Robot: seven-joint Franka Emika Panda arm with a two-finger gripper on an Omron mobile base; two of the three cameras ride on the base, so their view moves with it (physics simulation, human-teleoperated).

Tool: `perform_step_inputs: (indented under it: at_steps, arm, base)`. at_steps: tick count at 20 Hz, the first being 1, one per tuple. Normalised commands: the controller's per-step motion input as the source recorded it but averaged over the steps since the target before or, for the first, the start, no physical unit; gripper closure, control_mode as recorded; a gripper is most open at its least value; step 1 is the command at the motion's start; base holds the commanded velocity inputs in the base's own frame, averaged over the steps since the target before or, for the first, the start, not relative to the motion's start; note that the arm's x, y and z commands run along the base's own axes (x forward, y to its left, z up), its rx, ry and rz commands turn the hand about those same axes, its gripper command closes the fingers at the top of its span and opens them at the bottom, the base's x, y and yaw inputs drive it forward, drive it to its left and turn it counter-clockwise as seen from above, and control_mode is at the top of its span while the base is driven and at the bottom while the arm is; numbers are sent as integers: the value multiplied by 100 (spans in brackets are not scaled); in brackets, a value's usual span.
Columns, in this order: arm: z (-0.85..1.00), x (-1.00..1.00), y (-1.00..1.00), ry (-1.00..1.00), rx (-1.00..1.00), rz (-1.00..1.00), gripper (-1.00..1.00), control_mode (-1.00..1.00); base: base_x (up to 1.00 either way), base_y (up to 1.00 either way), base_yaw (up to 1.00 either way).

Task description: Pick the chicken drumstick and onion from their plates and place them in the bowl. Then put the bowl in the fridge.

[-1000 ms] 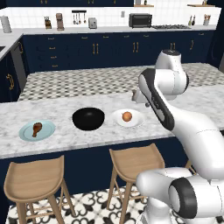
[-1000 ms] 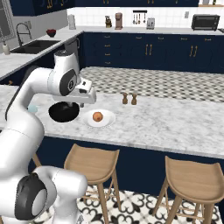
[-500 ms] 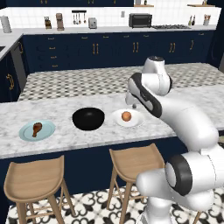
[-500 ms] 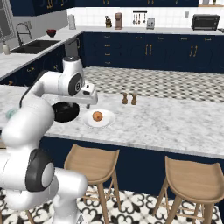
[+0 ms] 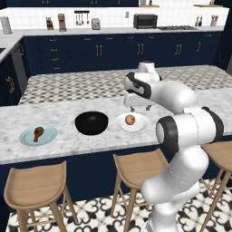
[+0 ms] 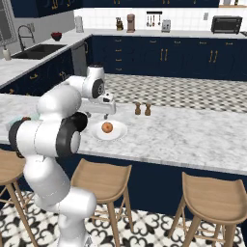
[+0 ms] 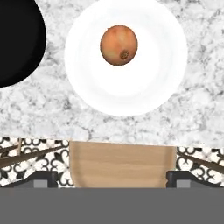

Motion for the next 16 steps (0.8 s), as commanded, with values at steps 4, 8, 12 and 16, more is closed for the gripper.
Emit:
perform_step_inputs:
  at_steps: [4,8,12,16]
  arm:
    - [-71,96,-1,23,0,0,-100,-100]
    - [-84,67,0,4,-2,0,-100,-100]
    - [-56,36,0,0,-1,0,-100,-100]
    - [-34,13,0,-5,0,-2,-100,-100]
  base:
    - [0,0,0]
    - [0,0,0]
    - [0,0,0]
    - [0,0,0]
